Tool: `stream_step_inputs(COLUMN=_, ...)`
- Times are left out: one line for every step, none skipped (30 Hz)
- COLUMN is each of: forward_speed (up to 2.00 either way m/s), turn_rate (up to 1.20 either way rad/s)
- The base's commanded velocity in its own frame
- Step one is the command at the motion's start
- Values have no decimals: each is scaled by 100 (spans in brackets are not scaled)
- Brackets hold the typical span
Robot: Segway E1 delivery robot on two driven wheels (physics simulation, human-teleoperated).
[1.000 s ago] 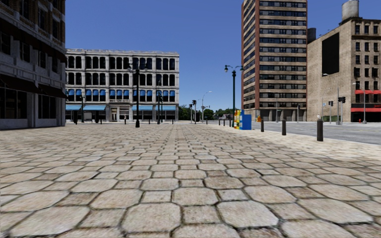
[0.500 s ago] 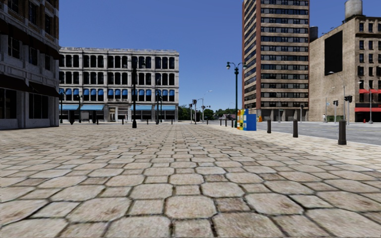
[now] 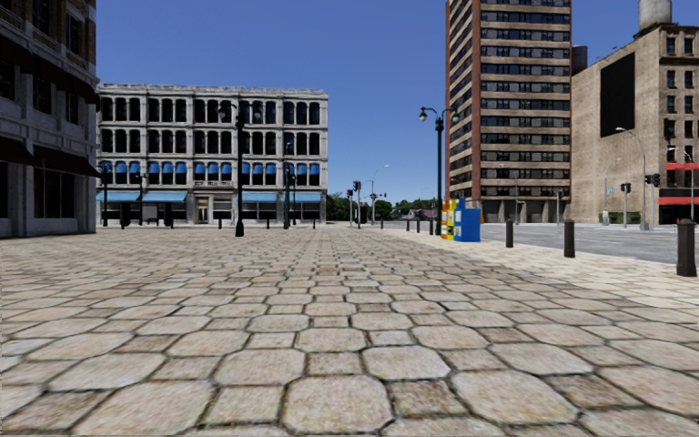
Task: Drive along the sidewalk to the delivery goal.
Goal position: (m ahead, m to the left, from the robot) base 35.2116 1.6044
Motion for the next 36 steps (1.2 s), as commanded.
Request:
stream_step_inputs(forward_speed=200, turn_rate=0)
stream_step_inputs(forward_speed=200, turn_rate=0)
stream_step_inputs(forward_speed=200, turn_rate=0)
stream_step_inputs(forward_speed=200, turn_rate=0)
stream_step_inputs(forward_speed=200, turn_rate=0)
stream_step_inputs(forward_speed=200, turn_rate=0)
stream_step_inputs(forward_speed=200, turn_rate=0)
stream_step_inputs(forward_speed=200, turn_rate=0)
stream_step_inputs(forward_speed=200, turn_rate=0)
stream_step_inputs(forward_speed=200, turn_rate=0)
stream_step_inputs(forward_speed=200, turn_rate=0)
stream_step_inputs(forward_speed=200, turn_rate=0)
stream_step_inputs(forward_speed=200, turn_rate=0)
stream_step_inputs(forward_speed=200, turn_rate=0)
stream_step_inputs(forward_speed=200, turn_rate=0)
stream_step_inputs(forward_speed=200, turn_rate=0)
stream_step_inputs(forward_speed=200, turn_rate=0)
stream_step_inputs(forward_speed=200, turn_rate=0)
stream_step_inputs(forward_speed=200, turn_rate=0)
stream_step_inputs(forward_speed=200, turn_rate=0)
stream_step_inputs(forward_speed=200, turn_rate=0)
stream_step_inputs(forward_speed=200, turn_rate=0)
stream_step_inputs(forward_speed=200, turn_rate=0)
stream_step_inputs(forward_speed=200, turn_rate=0)
stream_step_inputs(forward_speed=200, turn_rate=0)
stream_step_inputs(forward_speed=200, turn_rate=0)
stream_step_inputs(forward_speed=200, turn_rate=0)
stream_step_inputs(forward_speed=200, turn_rate=0)
stream_step_inputs(forward_speed=200, turn_rate=0)
stream_step_inputs(forward_speed=200, turn_rate=0)
stream_step_inputs(forward_speed=200, turn_rate=0)
stream_step_inputs(forward_speed=200, turn_rate=0)
stream_step_inputs(forward_speed=200, turn_rate=0)
stream_step_inputs(forward_speed=200, turn_rate=0)
stream_step_inputs(forward_speed=200, turn_rate=0)
stream_step_inputs(forward_speed=200, turn_rate=0)
